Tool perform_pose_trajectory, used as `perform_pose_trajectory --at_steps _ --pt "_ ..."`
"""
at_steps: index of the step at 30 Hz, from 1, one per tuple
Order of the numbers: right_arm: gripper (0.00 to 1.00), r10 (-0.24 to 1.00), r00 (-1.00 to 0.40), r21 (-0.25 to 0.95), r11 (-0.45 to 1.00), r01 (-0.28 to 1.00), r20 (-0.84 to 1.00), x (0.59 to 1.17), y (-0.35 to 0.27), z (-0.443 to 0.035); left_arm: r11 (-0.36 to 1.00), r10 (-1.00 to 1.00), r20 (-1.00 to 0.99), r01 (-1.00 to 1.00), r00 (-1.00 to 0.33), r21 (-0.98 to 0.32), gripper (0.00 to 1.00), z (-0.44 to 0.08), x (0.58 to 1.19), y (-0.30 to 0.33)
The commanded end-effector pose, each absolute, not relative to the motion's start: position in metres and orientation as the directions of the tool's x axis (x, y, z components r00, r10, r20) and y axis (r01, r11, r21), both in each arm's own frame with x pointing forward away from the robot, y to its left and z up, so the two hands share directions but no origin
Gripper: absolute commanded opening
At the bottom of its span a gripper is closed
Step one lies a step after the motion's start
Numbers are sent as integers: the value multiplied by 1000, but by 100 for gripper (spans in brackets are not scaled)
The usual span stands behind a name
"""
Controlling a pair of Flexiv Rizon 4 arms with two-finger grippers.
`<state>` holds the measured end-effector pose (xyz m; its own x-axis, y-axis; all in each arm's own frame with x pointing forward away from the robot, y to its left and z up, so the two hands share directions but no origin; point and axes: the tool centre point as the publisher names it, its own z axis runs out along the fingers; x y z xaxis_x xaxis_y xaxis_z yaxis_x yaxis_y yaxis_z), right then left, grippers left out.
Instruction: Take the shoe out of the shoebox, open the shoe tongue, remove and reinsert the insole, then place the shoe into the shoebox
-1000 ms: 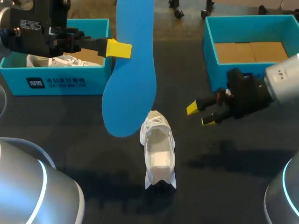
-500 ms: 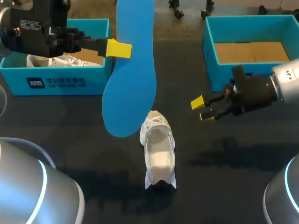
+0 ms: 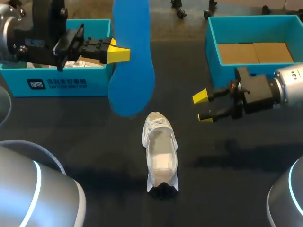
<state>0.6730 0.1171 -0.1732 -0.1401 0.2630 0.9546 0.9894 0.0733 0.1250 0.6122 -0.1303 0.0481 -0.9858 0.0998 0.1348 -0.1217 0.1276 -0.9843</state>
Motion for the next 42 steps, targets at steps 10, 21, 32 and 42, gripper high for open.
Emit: perform_pose_trajectory --at_steps 10,21,32,42 --pt "100 287 -112 89 91 992 952 686 128 -167 79 260 -363 395 -895 -915 0 48 631 -132" --pt "100 287 -112 89 91 992 952 686 128 -167 -131 164 -877 872 -451 -472 0 13 649 -131" --pt "100 287 -112 89 91 992 952 686 128 -167 -122 195 -906 907 -375 -402 0 5 653 -137" --pt "100 287 -112 89 91 992 952 686 128 -167 -222 303 -917 916 -260 -334 0 -20 668 -149"
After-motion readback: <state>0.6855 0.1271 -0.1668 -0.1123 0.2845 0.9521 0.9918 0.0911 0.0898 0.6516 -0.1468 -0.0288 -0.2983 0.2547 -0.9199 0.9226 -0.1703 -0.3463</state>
